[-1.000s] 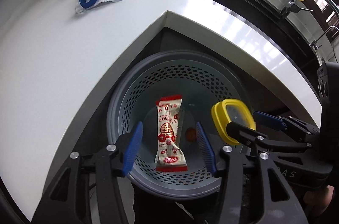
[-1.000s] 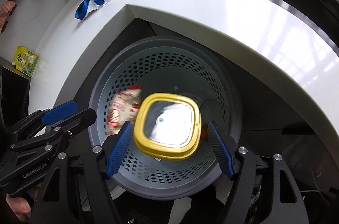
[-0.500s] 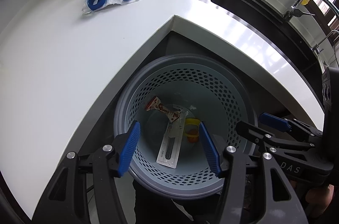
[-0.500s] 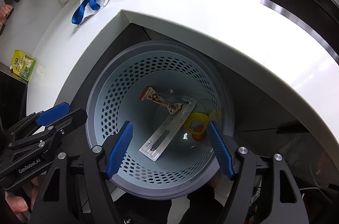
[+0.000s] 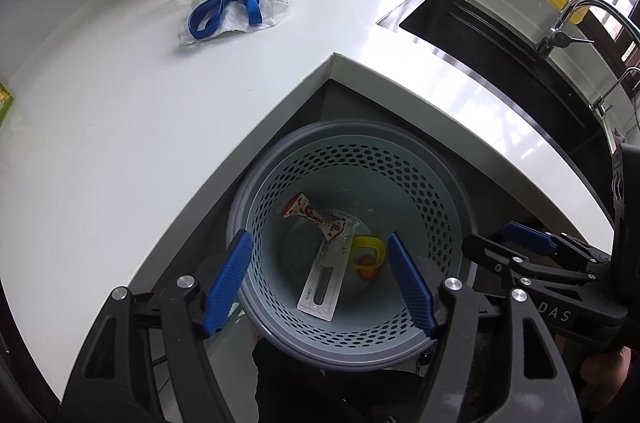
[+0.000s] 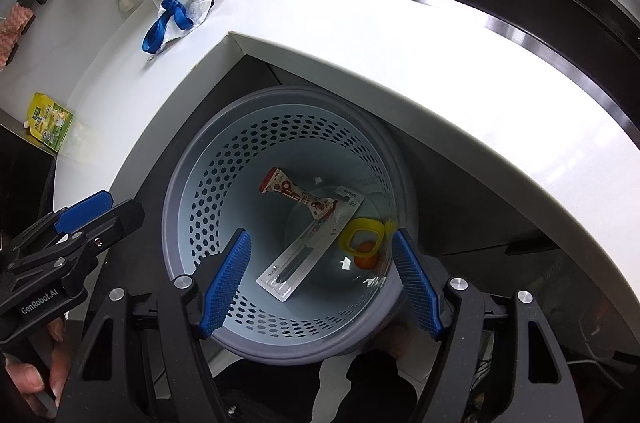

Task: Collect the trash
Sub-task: 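Carry the lid and wrapper over the grey bin and open both tools, then move both tools from the bin toward the plastic bag on the counter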

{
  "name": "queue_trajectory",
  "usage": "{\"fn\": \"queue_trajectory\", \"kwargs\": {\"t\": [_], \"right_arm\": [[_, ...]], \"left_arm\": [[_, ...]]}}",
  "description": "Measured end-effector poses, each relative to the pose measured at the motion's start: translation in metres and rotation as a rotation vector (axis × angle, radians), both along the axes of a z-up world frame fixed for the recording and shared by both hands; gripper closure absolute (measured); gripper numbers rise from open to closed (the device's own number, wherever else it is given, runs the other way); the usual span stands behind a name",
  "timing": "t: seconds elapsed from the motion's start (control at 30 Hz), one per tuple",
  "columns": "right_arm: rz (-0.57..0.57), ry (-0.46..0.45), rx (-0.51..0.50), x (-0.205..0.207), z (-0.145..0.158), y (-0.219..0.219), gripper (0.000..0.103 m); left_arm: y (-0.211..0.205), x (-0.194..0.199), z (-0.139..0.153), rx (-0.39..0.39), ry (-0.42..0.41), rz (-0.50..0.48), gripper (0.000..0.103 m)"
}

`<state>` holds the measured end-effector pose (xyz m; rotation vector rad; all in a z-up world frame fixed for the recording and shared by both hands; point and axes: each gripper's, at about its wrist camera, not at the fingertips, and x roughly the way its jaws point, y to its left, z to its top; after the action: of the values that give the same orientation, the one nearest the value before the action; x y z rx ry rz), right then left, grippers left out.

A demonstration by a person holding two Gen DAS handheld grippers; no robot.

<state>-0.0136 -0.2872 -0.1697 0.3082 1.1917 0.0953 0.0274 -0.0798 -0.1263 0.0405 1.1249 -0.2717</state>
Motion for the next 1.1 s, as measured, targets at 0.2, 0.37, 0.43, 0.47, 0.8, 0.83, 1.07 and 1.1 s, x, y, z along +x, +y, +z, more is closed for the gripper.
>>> {"fn": "queue_trajectory", "kwargs": {"t": [0.2, 0.37, 0.43, 0.47, 0.8, 0.83, 1.07, 1.1], "right_arm": [[0.027, -0.036, -0.013, -0.012, 0.016, -0.012, 0.032], [0.06, -0.076, -0.005, -0.021, 0.029, -0.015, 0.031], [0.082, -0.088, 0.001, -0.022, 0.033, -0.012, 0.031], [0.096, -0.092, 0.005, -0.021, 0.034, -0.009, 0.031], [0.205, -0.289, -0.05, -0.018, 0.076, 0.024, 0.026], [0.207, -0.319, -0.052, -0.018, 0.081, 0.026, 0.026], [0.182, -0.405, -0.046, 0.001, 0.103, 0.04, 0.024], [0.175, -0.411, -0.046, 0.005, 0.106, 0.042, 0.024]], "left_arm": [[-0.003, -0.013, 0.017, 0.002, -0.027, 0.037, 0.02], [0.007, -0.028, 0.044, 0.014, -0.078, 0.076, 0.009], [0.017, -0.034, 0.058, 0.016, -0.116, 0.112, 0.008], [0.022, -0.036, 0.063, 0.012, -0.125, 0.128, 0.008], [0.064, -0.057, 0.106, 0.059, -0.193, 0.271, 0.008], [0.067, -0.058, 0.109, 0.067, -0.202, 0.279, 0.007], [0.091, -0.044, 0.123, 0.096, -0.255, 0.3, 0.007], [0.095, -0.039, 0.123, 0.093, -0.259, 0.3, 0.007]]}}
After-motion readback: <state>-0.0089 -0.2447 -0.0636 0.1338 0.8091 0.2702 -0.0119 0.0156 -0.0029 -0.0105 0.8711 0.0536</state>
